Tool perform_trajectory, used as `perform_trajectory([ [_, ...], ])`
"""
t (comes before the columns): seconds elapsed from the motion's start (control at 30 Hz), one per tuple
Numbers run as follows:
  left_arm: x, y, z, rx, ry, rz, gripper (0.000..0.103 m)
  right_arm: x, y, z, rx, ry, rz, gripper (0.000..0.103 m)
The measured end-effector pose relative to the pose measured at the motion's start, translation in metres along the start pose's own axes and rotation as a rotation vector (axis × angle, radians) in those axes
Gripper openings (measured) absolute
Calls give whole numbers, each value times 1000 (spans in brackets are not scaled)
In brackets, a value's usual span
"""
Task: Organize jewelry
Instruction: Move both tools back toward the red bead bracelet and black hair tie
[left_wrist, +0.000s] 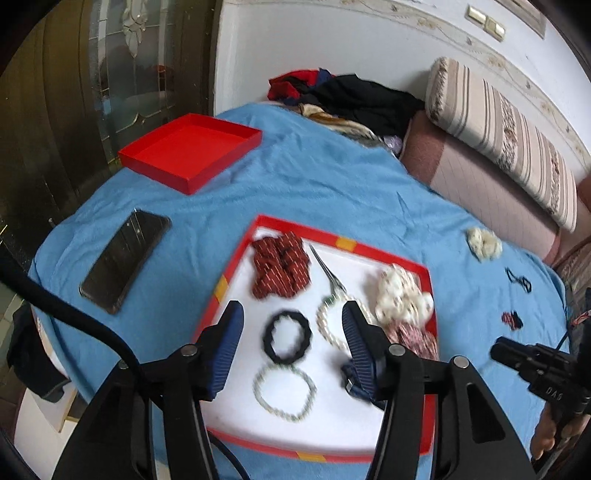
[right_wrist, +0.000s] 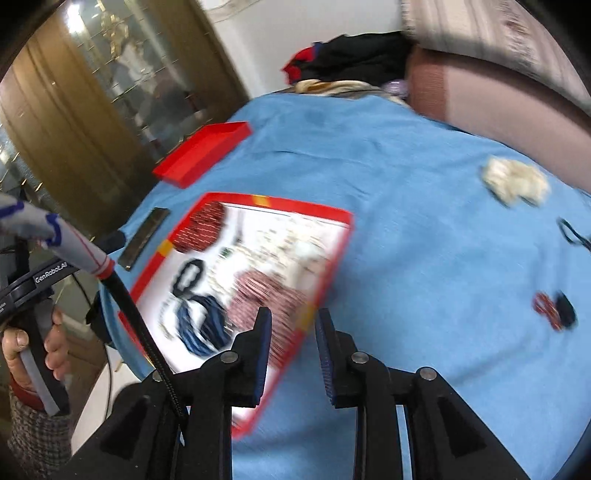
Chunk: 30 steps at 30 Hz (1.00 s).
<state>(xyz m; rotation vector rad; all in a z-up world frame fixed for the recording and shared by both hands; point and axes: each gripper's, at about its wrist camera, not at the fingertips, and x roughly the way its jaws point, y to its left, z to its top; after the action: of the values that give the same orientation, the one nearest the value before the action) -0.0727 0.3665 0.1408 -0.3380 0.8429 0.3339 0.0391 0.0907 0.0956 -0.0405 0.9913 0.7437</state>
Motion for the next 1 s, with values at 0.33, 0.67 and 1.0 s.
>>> perform_trajectory([
  [0.33,-13,-64,-39,50,40,-54,54,-51,-82,-69,150,-26,-157,36],
  [0.67,-12,-157,-71,192,81,-119,59,-112,-178,-134,366,-74,-347,39],
  [1.0,4,-219,-103,307,152,-128,59,-120,-213,-138,418,-91,-353,39],
])
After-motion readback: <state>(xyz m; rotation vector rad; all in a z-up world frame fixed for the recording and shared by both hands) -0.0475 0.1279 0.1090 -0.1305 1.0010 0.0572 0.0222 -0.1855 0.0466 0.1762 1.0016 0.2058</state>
